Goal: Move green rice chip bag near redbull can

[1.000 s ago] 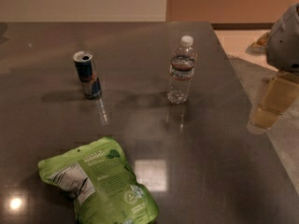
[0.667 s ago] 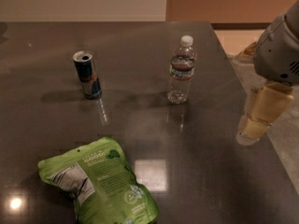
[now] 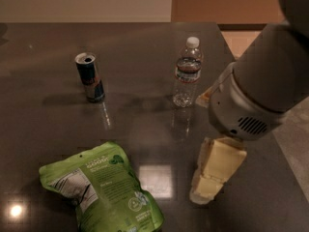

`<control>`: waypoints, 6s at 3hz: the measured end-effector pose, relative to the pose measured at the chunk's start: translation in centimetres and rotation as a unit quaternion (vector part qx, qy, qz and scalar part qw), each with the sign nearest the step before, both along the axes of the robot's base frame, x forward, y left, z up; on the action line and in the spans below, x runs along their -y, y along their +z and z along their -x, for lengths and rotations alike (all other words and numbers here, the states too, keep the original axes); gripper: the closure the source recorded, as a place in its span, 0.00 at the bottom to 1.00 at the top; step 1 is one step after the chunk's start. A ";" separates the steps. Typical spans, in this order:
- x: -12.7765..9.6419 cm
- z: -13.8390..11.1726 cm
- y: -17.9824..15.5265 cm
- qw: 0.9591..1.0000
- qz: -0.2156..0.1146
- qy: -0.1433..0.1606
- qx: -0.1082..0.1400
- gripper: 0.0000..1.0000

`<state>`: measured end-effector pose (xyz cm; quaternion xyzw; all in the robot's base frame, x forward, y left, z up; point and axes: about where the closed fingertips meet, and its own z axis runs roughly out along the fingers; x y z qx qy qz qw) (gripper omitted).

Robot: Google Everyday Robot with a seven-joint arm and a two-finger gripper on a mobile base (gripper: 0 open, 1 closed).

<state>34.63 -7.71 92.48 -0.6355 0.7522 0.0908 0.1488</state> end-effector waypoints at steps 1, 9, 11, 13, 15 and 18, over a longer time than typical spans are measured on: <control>-4.3 2.0 -2.8 1.000 -0.003 -0.005 -0.010 0.00; -14.7 5.7 -5.1 0.993 -0.039 0.032 -0.109 0.87; -14.6 -0.8 -1.4 0.997 -0.061 0.007 -0.056 1.00; -14.0 -6.8 -1.9 0.996 -0.079 -0.012 -0.034 0.82; -13.7 -9.6 -4.0 0.997 -0.076 -0.013 -0.027 0.36; -13.8 -9.4 -3.7 0.997 -0.075 -0.011 -0.024 0.00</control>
Offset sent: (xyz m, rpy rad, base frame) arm -0.0535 0.1129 -0.1004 0.0143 0.1150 -0.0608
